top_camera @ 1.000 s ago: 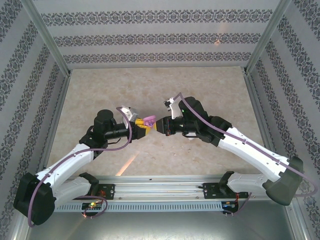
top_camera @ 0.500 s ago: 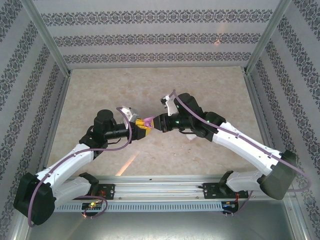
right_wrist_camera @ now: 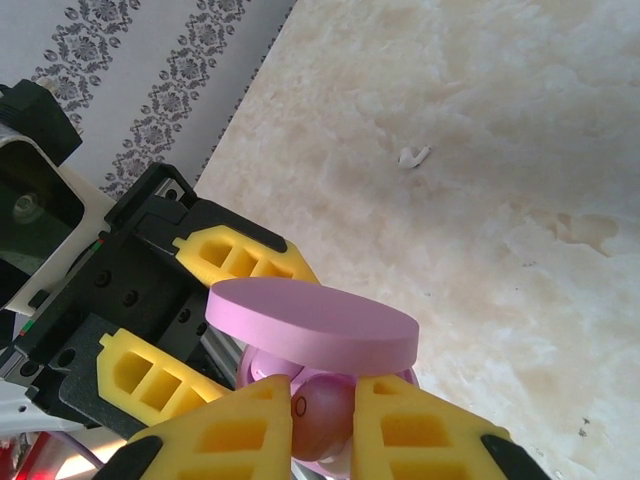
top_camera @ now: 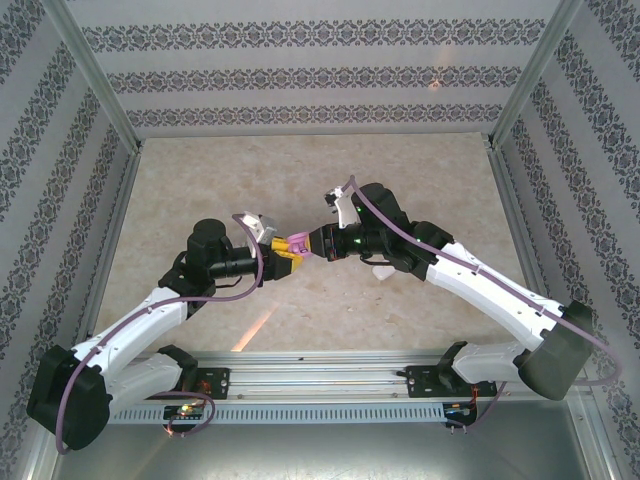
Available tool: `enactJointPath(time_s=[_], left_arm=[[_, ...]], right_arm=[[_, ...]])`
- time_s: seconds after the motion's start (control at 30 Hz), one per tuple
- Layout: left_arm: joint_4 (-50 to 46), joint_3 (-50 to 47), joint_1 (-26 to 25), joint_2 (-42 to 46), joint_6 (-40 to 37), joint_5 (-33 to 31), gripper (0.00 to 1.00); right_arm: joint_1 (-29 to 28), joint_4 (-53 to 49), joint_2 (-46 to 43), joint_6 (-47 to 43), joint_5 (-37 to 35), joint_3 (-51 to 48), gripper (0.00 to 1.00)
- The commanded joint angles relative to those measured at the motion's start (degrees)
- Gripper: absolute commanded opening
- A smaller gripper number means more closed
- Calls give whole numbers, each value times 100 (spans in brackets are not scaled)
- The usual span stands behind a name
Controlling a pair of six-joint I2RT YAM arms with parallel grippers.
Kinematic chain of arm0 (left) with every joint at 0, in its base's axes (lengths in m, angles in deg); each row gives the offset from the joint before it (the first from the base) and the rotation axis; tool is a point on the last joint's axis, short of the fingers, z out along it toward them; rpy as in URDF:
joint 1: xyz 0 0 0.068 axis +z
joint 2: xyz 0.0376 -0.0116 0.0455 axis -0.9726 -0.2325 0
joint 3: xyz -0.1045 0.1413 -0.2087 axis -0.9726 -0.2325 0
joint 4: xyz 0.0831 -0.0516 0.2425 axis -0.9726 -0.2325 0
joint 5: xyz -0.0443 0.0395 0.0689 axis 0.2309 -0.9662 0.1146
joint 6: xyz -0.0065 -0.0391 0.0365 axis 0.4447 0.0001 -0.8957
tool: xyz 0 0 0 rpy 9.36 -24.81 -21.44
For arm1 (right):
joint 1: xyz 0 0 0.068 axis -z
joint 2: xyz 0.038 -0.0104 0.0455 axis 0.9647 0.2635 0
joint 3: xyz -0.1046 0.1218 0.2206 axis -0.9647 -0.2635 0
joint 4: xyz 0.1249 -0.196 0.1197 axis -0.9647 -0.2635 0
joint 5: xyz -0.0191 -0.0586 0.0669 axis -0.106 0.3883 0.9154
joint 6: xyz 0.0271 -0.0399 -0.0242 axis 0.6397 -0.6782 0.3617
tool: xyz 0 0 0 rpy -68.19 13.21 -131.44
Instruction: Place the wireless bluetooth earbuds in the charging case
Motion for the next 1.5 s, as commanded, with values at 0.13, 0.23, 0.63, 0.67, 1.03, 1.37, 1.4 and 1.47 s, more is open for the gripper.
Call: enactJointPath(time_s=[0.13, 0.23, 0.63, 0.67, 1.03, 1.37, 1.4, 1.47], left_arm=[[455, 139, -72, -78, 95, 235, 5], [446, 148, -72, -78, 95, 236, 5], [509, 157, -75, -102, 119, 280, 5], [537, 163, -76, -106, 136, 295, 5], [561, 148, -75, -79, 180, 281, 5], [551, 158, -74, -81, 184, 271, 5], [547, 163, -74, -83, 184, 279, 5], [528, 161, -74, -79, 184, 270, 5]], right_arm=[[42, 293, 89, -85, 112, -126, 15], [40, 306, 143, -106, 105, -134, 15], [263, 282, 11, -124, 32, -303, 15], [273, 271, 25, -140, 56, -294, 15], [259, 255, 121, -187, 386, -332, 22], [251, 153, 106, -269, 440, -286, 26], [257, 144, 108, -274, 442, -294, 26], [255, 121, 117, -291, 445, -285, 27]])
